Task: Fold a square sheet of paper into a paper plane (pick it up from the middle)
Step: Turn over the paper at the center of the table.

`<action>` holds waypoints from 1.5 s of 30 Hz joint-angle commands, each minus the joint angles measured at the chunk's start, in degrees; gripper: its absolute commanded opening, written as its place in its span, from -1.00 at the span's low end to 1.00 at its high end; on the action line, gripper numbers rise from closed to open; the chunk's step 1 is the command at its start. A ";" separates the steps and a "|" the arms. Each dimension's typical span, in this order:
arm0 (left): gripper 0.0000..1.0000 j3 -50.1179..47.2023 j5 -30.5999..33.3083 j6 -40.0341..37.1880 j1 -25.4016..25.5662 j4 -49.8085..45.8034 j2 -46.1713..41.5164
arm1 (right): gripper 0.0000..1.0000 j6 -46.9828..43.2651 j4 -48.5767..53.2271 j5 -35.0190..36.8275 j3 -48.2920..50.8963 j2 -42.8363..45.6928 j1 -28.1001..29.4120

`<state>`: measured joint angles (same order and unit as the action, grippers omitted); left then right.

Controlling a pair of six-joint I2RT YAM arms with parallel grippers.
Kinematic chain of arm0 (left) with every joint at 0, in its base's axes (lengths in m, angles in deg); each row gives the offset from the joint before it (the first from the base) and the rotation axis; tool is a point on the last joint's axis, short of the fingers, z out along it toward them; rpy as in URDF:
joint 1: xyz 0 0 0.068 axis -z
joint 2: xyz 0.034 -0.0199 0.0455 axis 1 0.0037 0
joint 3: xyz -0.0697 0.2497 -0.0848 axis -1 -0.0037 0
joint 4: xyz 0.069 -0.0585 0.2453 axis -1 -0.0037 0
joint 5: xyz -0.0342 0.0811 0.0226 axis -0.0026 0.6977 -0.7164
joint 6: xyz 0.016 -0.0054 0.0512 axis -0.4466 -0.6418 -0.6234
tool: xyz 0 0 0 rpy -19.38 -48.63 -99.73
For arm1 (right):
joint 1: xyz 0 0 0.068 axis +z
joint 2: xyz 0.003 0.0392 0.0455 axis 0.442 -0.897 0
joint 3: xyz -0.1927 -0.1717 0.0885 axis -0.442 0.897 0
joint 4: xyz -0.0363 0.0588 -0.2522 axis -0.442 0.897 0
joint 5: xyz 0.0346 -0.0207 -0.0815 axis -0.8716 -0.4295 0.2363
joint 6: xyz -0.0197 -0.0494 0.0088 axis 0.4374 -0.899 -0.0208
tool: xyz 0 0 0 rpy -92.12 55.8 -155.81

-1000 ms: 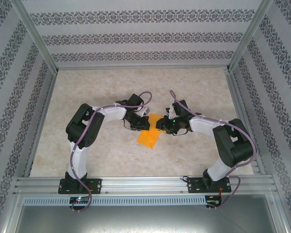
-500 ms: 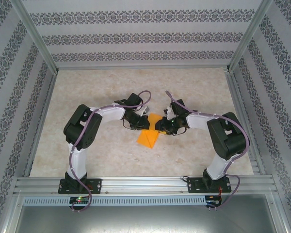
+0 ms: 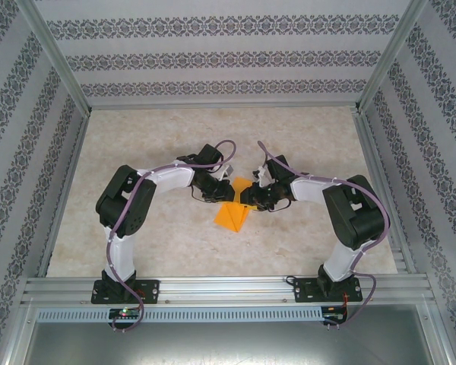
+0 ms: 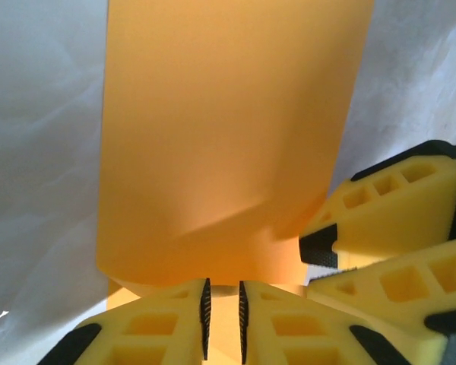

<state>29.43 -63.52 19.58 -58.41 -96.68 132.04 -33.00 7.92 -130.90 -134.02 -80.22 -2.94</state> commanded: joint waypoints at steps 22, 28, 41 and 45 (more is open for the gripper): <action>0.69 -22.24 2.46 13.38 -5.87 21.74 -26.71 | -1.00 15.45 -22.38 -9.99 4.90 0.64 1.60; 0.74 -29.44 -0.12 24.22 -6.83 37.03 -29.20 | -1.00 20.98 -29.26 -13.21 5.90 3.22 0.34; 0.74 -34.19 -5.94 43.08 -7.45 61.43 -24.40 | -1.00 29.03 -40.12 -16.38 6.50 7.88 -1.40; 0.74 -32.60 -7.01 43.66 -6.47 62.20 -23.03 | -1.00 31.40 -43.93 -16.71 7.15 7.66 -1.56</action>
<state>-3.77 -68.33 60.02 -65.43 -40.88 108.23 -4.54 -29.68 -145.87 -127.79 -73.75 -4.02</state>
